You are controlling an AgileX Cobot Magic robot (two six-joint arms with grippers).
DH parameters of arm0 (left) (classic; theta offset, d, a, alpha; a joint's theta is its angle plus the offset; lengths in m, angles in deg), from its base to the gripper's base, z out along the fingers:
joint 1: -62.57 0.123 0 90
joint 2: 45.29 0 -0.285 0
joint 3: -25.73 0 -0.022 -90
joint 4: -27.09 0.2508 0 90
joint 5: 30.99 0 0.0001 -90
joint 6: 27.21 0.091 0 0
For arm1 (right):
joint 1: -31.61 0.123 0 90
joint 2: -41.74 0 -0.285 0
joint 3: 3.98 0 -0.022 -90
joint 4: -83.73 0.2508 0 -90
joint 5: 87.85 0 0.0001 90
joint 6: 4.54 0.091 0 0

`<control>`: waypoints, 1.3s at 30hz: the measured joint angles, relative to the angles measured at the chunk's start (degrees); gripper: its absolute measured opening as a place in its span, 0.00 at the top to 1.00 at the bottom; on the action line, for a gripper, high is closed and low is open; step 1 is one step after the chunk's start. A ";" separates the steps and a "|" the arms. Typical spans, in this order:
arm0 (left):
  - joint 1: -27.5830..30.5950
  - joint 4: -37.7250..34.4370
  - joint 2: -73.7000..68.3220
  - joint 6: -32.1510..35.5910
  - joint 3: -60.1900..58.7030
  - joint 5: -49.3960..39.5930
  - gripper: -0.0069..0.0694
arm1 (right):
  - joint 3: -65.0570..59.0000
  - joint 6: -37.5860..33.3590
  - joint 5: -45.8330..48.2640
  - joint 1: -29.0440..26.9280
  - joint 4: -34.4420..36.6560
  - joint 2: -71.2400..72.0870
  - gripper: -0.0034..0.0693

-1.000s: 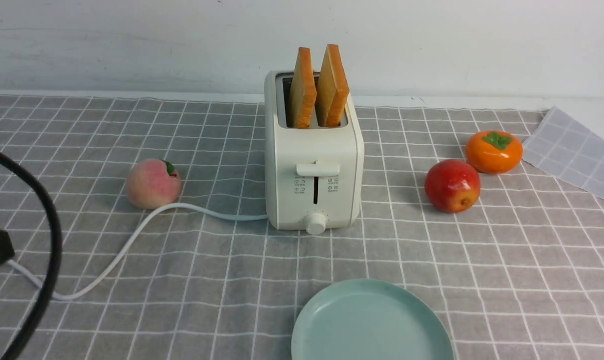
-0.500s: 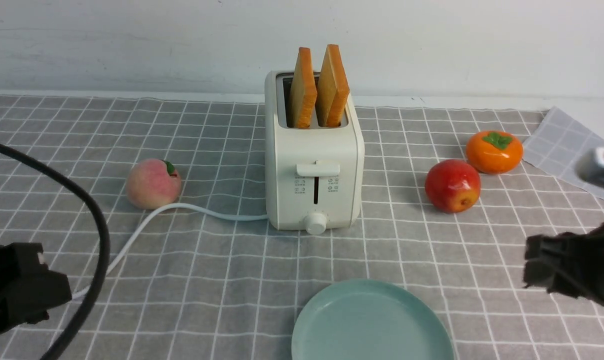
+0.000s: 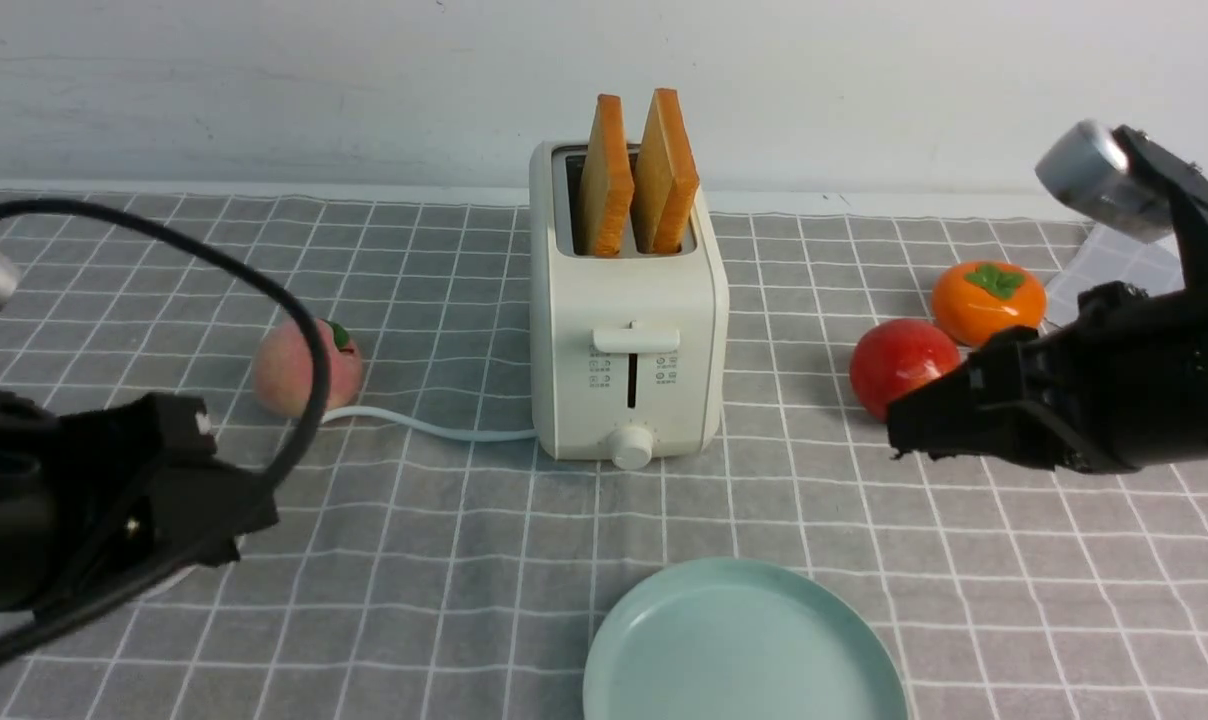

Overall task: Take toasted bread from bread machine on grey coffee table place on plate.
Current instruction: 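Grasp the toast slice in the toaster and pull it up out of the slot with the right gripper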

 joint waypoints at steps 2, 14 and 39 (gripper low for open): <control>0.00 -2.41 -0.42 1.39 0.00 0.14 0.60 | 0.00 -0.92 0.12 0.00 0.95 0.00 0.62; -7.61 -5.29 -1.09 18.87 0.07 3.39 0.60 | 1.64 -4.66 -0.20 0.00 2.14 -1.06 0.62; -9.38 -5.07 -1.15 19.06 0.07 2.07 0.60 | 47.51 -6.60 -12.22 5.17 0.73 -42.25 0.33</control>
